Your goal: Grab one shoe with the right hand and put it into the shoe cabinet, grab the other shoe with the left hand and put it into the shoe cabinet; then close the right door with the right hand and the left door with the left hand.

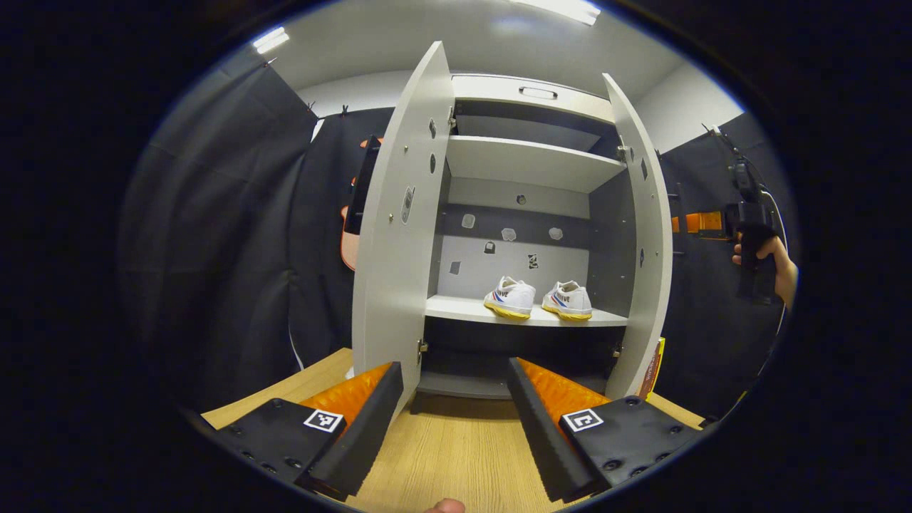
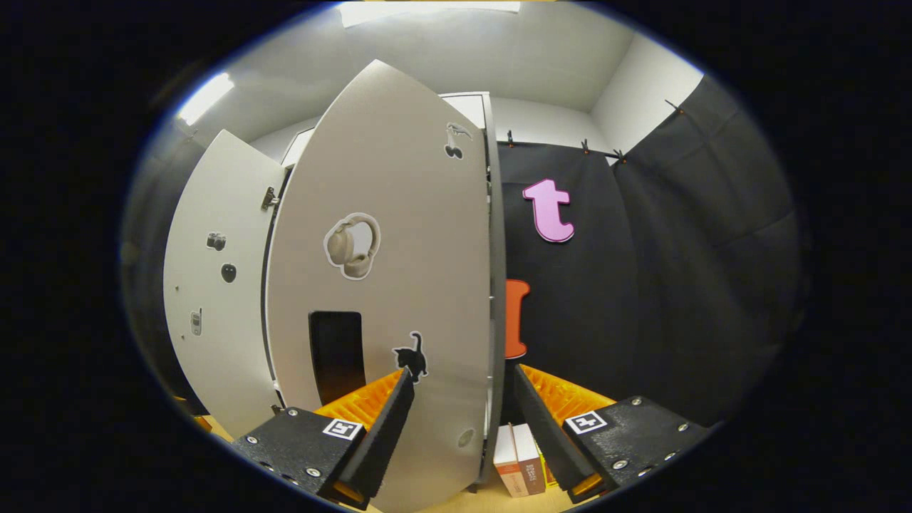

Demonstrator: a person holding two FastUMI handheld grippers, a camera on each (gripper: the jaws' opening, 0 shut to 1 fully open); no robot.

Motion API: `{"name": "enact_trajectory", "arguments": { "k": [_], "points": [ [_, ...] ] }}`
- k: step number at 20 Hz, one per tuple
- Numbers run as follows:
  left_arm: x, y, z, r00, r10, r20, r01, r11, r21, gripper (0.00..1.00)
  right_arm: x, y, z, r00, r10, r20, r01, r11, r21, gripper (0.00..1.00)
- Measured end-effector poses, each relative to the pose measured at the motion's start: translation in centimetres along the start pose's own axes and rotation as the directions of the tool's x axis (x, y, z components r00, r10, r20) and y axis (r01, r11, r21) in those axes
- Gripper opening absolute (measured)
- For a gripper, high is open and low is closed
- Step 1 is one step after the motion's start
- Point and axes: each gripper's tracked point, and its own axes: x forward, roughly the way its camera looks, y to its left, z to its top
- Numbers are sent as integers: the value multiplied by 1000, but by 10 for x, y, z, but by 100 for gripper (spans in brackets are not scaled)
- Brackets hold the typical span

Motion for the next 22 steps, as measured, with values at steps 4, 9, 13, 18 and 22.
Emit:
{"name": "enact_trajectory", "arguments": {
  "k": [4,9,13,18,22],
  "points": [
    [-6,15,3,999,35,8,-35,999,4,96,29,34,-5,998,62,-2,-62,998,7,91],
    [-12,23,1,998,62,2,-62,998,5,96,27,46,-1,997,72,5,-73,997,31,92],
    [-13,15,0,999,46,-3,-46,999,-11,96,3,40,6,998,56,23,-57,998,37,92],
    [-12,-4,3,1000,1,-2,-1,999,-32,96,-48,33,0,999,6,47,-7,1000,19,92],
    [-12,-23,6,999,-40,-3,40,999,-16,99,-95,39,-23,999,-24,39,24,1000,2,92]
  ]
}}
